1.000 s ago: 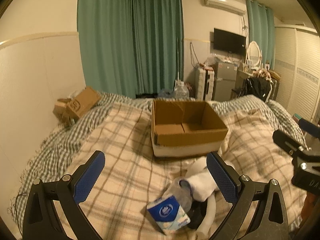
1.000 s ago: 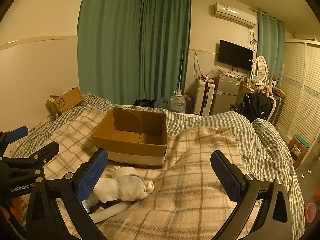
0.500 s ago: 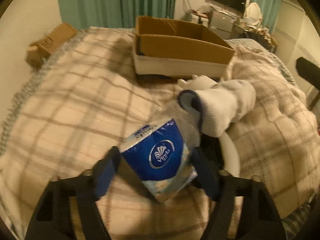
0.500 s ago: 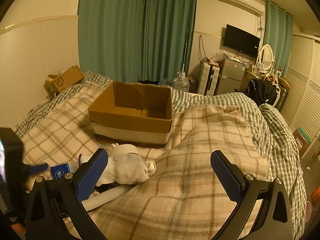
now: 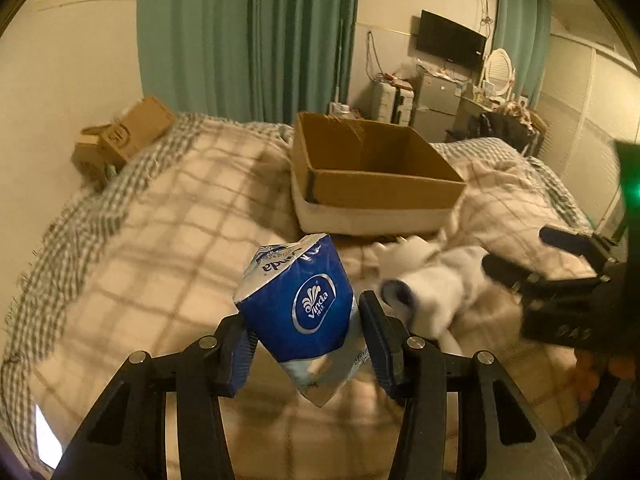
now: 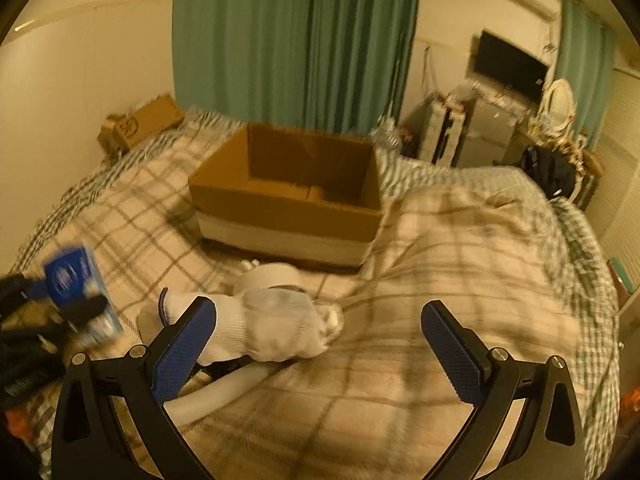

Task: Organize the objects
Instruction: 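Grasp the blue tissue pack with the left tool while the right tool grasps the white socks, then carry both items over the cardboard box and open both tools to drop them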

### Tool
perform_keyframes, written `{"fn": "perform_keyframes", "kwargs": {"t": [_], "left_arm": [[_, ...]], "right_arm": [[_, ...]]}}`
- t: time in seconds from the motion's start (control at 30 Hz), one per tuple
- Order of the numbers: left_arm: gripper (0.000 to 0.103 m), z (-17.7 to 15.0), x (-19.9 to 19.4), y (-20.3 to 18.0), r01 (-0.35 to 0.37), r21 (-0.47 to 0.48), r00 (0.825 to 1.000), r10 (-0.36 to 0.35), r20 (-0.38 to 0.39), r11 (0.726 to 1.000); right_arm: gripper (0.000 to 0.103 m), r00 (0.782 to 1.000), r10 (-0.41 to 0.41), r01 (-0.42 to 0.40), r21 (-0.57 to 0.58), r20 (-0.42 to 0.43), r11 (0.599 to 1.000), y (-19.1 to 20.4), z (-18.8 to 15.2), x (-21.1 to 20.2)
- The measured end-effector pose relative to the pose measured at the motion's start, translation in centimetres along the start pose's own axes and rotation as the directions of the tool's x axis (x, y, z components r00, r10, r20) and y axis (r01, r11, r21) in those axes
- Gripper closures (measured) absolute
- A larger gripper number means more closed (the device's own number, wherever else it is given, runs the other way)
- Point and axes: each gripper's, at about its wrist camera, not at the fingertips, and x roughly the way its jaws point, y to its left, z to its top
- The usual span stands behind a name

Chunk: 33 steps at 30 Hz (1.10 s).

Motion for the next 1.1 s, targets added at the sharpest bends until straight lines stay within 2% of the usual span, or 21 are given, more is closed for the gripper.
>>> {"fn": "perform_keyframes", "kwargs": {"t": [0.13, 0.27, 0.33, 0.37, 0.4, 0.43, 0.47, 0.5, 0.6, 0.8, 0.93, 1.1], "left_arm": [[0.053, 0.8, 1.6, 0.7, 0.012, -0.006, 1.000, -0.012, -0.008, 1.000], [0.053, 0.4, 2.5, 0.8, 0.024, -0.012, 0.999, -0.025, -0.022, 1.000], [0.053, 0.3, 2.9, 0.8, 0.033, -0.016, 0.999, -0.034, -0.035, 0.999], [0.053, 0.1, 3.0, 0.7, 0.036, -0.016, 0.999, -0.036, -0.040, 0.999], [0.053, 0.1, 3.0, 0.7, 0.039, -0.014, 0.998, -0.040, -0.046, 0.999], [0.053, 0.0, 2.9, 0.6, 0.039, -0.014, 0.998, -0.039, -0.046, 0.999], [0.053, 0.0, 2.7, 0.7, 0.039, -0.015, 0.998, -0.039, -0.043, 0.999], [0.053, 0.1, 2.5, 0.6, 0.039, -0.013, 0.998, -0.040, -0.040, 0.999], [0.053, 0.6, 1.4, 0.7, 0.040, -0.012, 0.999, -0.040, -0.020, 0.999], [0.053, 2.9, -0.6, 0.2, 0.048, 0.001, 0.998, -0.048, 0.030, 0.999], [0.053, 6.4, -1.6, -1.0, 0.054, 0.039, 0.994, -0.058, 0.090, 0.998], [0.053, 11.2, -0.8, -2.4, 0.039, 0.075, 0.986, -0.050, 0.157, 0.996]], "right_arm": [[0.000, 0.995, 0.024, -0.025, -0.009, -0.101, 1.000, 0.4, -0.1, 3.8], [0.003, 0.977, 0.078, -0.078, 0.007, -0.198, 0.997, 0.5, -0.7, 6.9], [0.014, 0.971, 0.108, -0.110, 0.006, -0.214, 0.994, 0.8, -0.9, 7.2], [0.025, 0.968, 0.130, -0.132, 0.003, -0.216, 0.991, 1.0, -1.0, 7.0], [0.032, 0.966, 0.142, -0.146, -0.001, -0.217, 0.989, 1.1, -1.1, 6.9], [0.033, 0.968, 0.131, -0.137, -0.014, -0.212, 0.990, 1.5, -1.2, 6.7], [0.040, 0.971, 0.119, -0.127, -0.027, -0.207, 0.992, 1.7, -1.3, 6.3], [0.051, 0.975, 0.104, -0.114, -0.037, -0.197, 0.993, 1.8, -1.4, 5.9], [0.059, 0.983, 0.091, -0.099, -0.045, -0.157, 0.994, 1.8, -1.2, 4.1], [0.062, 0.999, 0.042, -0.042, -0.052, 0.000, 0.998, 1.2, 0.8, -1.2], [0.062, 0.994, 0.019, -0.012, -0.065, 0.108, 0.998, -0.2, 4.5, -4.9], [0.062, 0.981, -0.018, 0.034, -0.081, 0.191, 0.996, -1.7, 10.1, -6.6]]}}
